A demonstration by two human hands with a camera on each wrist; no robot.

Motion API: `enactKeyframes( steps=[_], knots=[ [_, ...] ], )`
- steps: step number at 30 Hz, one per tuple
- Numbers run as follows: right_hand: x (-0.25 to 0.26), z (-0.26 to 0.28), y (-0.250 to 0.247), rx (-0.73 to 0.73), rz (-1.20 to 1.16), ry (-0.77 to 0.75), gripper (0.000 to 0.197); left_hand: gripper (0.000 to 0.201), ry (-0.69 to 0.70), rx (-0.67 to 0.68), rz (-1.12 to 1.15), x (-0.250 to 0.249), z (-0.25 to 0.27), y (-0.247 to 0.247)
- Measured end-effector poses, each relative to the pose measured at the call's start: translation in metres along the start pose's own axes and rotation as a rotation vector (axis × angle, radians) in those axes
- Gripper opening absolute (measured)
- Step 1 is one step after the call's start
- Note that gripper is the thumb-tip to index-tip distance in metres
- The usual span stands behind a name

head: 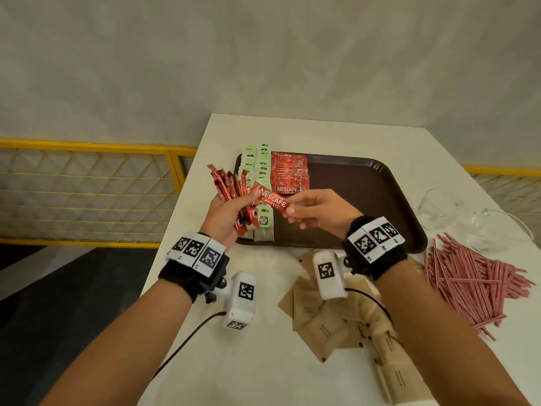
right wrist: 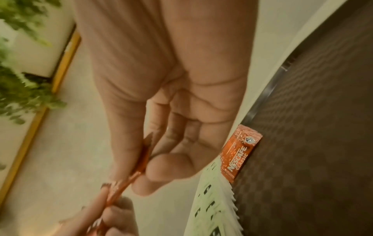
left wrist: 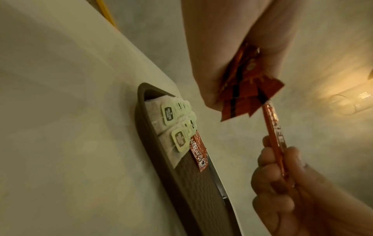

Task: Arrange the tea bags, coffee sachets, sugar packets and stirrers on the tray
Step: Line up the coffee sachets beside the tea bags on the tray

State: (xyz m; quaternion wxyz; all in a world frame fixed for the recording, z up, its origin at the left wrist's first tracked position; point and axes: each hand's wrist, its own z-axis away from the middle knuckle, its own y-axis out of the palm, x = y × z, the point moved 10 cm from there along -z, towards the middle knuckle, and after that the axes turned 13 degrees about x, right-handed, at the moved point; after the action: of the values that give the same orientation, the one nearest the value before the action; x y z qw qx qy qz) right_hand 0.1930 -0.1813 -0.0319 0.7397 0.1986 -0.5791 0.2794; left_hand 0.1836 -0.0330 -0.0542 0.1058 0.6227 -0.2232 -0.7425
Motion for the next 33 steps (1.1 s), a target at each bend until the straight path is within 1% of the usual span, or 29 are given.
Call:
enactKeyframes(
  steps=[3,5,7,9,10,11,13,15,17,18,20,21,24,30,33],
  knots=[
    [0.003,-0.008,-0.024,-0.069,-0.106,-0.011,0.012,0.037,0.026,-0.053,-0.020,-0.002,-0.005,-0.002],
    [0.002,-0.015,-0.048,-0.170,-0.115,0.015,0.013,0.030,0.051,-0.101,-0.015,-0.005,-0.005,-0.007],
    [-0.008,-0.022,-0.076,-0.292,-0.087,0.092,0.022,0.021,0.064,-0.150,0.005,-0.006,-0.004,-0.017],
    [-0.023,-0.028,-0.097,-0.381,0.039,0.223,0.026,0.018,0.064,-0.192,0.014,-0.006,-0.002,-0.029],
    [-0.030,-0.031,-0.104,-0.403,0.115,0.293,0.026,0.019,0.063,-0.198,0.012,-0.005,-0.001,-0.032],
    [-0.036,-0.035,-0.108,-0.414,0.179,0.351,0.025,0.020,0.060,-0.196,0.010,-0.005,0.000,-0.034],
    [-0.044,-0.043,-0.115,-0.419,0.275,0.413,0.024,0.019,0.052,-0.179,0.011,-0.005,0.000,-0.034],
    [-0.046,-0.052,-0.120,-0.421,0.329,0.417,0.025,0.020,0.055,-0.167,0.014,-0.007,0.001,-0.034],
    [-0.045,-0.060,-0.122,-0.418,0.332,0.400,0.025,0.026,0.058,-0.167,0.007,-0.009,0.001,-0.036],
    [-0.044,-0.063,-0.123,-0.419,0.329,0.392,0.024,0.028,0.056,-0.170,0.004,-0.009,0.002,-0.037],
    [-0.043,-0.067,-0.124,-0.425,0.328,0.396,0.014,0.026,0.050,-0.170,0.006,-0.010,0.001,-0.038],
    [-0.042,-0.068,-0.124,-0.426,0.342,0.402,0.014,0.024,0.046,-0.170,0.005,-0.010,0.001,-0.038],
    [-0.043,-0.075,-0.124,-0.420,0.400,0.416,0.023,0.023,0.046,-0.168,-0.007,-0.011,0.000,-0.035],
    [-0.038,-0.078,-0.119,-0.403,0.563,0.509,0.025,0.030,0.044,-0.151,-0.016,-0.013,-0.002,-0.031],
    [-0.027,-0.076,-0.113,-0.405,0.652,0.521,0.023,0.026,0.036,-0.160,-0.019,-0.013,-0.003,-0.034]
  ],
)
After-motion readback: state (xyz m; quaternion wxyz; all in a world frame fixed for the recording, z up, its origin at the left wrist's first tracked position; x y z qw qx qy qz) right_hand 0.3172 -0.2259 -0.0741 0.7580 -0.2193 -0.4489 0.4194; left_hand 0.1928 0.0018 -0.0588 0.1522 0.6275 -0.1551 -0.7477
